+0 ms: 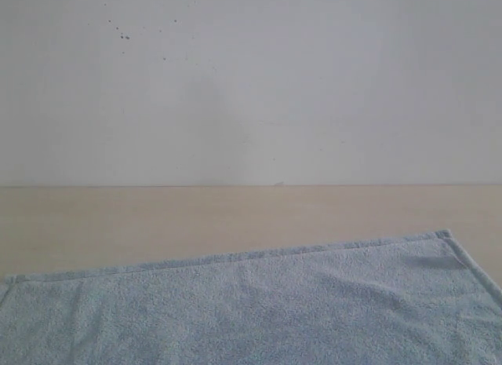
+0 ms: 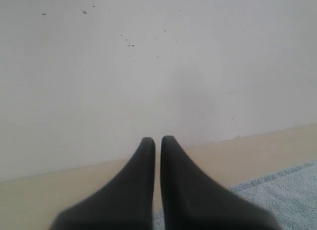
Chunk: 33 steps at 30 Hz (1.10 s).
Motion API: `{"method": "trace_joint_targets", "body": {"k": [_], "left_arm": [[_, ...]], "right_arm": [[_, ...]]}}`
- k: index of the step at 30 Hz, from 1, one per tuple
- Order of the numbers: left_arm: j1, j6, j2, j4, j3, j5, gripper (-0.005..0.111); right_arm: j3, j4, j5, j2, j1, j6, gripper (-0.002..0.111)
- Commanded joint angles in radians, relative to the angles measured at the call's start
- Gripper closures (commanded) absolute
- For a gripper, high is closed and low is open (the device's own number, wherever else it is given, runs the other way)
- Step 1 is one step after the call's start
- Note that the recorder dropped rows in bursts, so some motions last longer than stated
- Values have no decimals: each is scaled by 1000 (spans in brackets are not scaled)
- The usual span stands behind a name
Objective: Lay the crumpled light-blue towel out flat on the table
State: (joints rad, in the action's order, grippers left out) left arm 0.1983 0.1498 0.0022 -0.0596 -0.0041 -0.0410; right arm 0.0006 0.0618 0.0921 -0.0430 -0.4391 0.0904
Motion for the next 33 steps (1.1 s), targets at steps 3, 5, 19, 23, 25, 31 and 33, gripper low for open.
{"method": "trace_joint_targets", "body": {"k": [3, 5, 19, 23, 25, 31, 33], "left_arm": [[5, 5, -2, -12, 4, 24, 103], [5, 5, -2, -12, 4, 34, 103], [5, 5, -2, -12, 4, 49, 103], [5, 5, -2, -12, 4, 49, 103], [5, 5, -2, -12, 4, 49, 103], [3, 5, -2, -12, 4, 49, 103], [-6, 5, -2, -12, 4, 49, 103]], "right_arm": [[-1, -4, -9, 0, 0, -1, 108], [-1, -4, -9, 0, 0, -1, 108], [-1, -4, -9, 0, 0, -1, 108], [-1, -4, -9, 0, 0, -1, 108], [-1, -4, -9, 0, 0, -1, 108], [-1, -4, -9, 0, 0, -1, 108], [-1, -4, -9, 0, 0, -1, 108]]}}
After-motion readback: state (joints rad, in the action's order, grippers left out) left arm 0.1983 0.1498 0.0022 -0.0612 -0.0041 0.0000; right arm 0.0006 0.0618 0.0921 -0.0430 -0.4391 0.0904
